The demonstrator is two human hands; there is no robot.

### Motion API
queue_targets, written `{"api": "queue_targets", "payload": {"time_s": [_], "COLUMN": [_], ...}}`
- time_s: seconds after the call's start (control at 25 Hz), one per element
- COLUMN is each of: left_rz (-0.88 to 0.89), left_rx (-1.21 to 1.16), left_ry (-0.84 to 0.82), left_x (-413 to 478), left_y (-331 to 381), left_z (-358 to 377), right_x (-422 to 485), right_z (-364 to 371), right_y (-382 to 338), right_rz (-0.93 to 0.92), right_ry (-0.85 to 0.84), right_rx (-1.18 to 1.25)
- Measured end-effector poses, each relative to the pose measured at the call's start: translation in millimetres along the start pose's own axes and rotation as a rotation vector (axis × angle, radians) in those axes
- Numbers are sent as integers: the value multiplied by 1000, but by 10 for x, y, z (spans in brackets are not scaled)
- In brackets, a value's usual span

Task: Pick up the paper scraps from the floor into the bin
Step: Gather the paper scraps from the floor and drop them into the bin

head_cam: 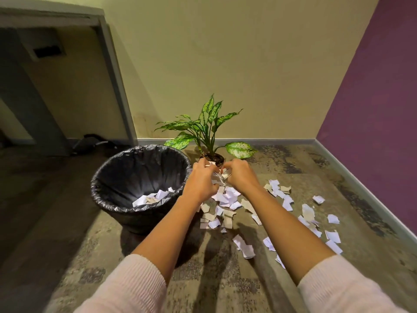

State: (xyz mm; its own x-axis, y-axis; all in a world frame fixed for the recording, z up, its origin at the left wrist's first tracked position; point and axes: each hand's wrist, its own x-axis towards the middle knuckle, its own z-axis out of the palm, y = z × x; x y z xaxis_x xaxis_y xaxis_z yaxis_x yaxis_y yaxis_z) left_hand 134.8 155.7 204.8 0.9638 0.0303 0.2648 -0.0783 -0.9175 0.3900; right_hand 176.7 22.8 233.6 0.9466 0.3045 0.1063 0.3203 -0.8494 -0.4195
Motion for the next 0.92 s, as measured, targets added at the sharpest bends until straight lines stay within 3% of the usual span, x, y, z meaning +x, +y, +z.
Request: {"api": "queue_targets", "payload": {"time_s": [0.24, 0.48, 0.92], "left_rz": [-66, -179, -326], "left_rx": [49, 124, 218], "left_ry": [76, 46, -53], "left_x": [116, 13, -55], "left_y": [-559, -1234, -1546], "left_z": [-669, -914, -914], "right_x": [299, 452, 586], "right_z": [31, 349, 662], "right_y": [-677, -1229, -1387], "right_rz": [-111, -211, -205], "right_ry": [38, -45, -232], "right_rx": [13, 36, -1]}}
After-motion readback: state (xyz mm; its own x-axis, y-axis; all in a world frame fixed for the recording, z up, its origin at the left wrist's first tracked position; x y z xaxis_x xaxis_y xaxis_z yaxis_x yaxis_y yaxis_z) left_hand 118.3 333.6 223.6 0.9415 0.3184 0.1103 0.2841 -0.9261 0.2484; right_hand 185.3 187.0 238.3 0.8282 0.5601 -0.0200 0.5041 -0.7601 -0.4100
